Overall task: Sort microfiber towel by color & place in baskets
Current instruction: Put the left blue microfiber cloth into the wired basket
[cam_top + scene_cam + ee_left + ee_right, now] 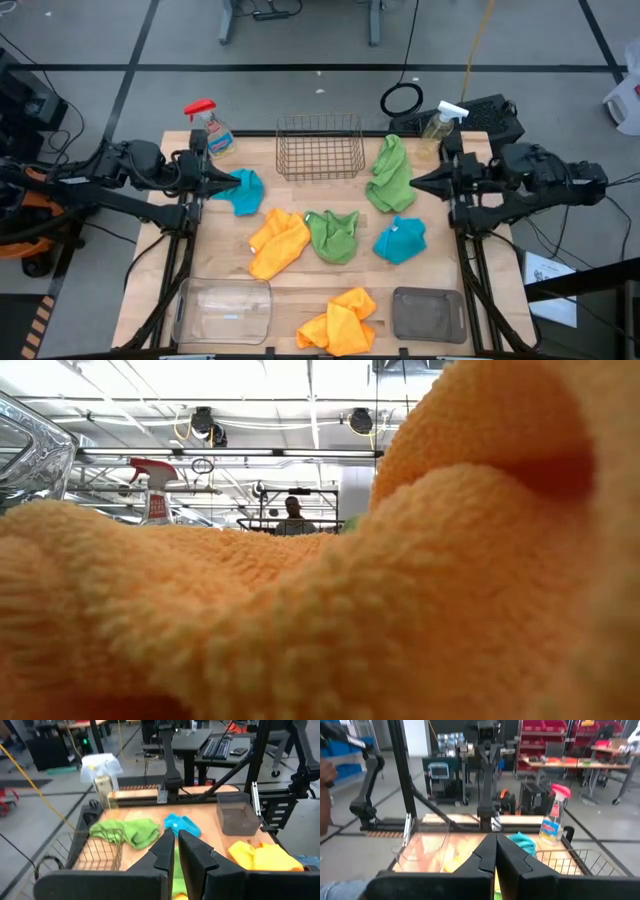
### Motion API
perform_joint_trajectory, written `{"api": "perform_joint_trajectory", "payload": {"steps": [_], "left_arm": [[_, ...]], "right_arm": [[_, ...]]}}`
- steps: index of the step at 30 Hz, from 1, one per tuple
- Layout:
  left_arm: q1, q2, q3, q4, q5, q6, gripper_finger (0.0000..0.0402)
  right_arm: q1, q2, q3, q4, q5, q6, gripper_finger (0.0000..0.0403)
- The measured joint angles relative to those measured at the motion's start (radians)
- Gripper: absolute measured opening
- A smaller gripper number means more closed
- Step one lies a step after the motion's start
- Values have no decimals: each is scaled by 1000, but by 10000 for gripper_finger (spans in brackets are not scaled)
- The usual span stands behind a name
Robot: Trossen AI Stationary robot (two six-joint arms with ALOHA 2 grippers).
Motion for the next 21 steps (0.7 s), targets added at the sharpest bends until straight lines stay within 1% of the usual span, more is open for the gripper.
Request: {"api": "perform_joint_trajectory", "payload": {"steps": [8, 13, 18, 21], "left_arm": [[0, 38, -1, -106, 0, -61, 32], [0, 70, -1, -154, 0, -82, 32], [0, 105, -1, -190, 0, -88, 32], [0, 126, -1, -208, 0, -89, 32]], "right_arm": [[0, 132, 18, -62, -11, -34, 0], [0, 182, -17, -80, -9, -35, 0], [1, 215, -58, -77, -6, 24, 0], [1, 229, -98, -43, -6, 42, 0]]}}
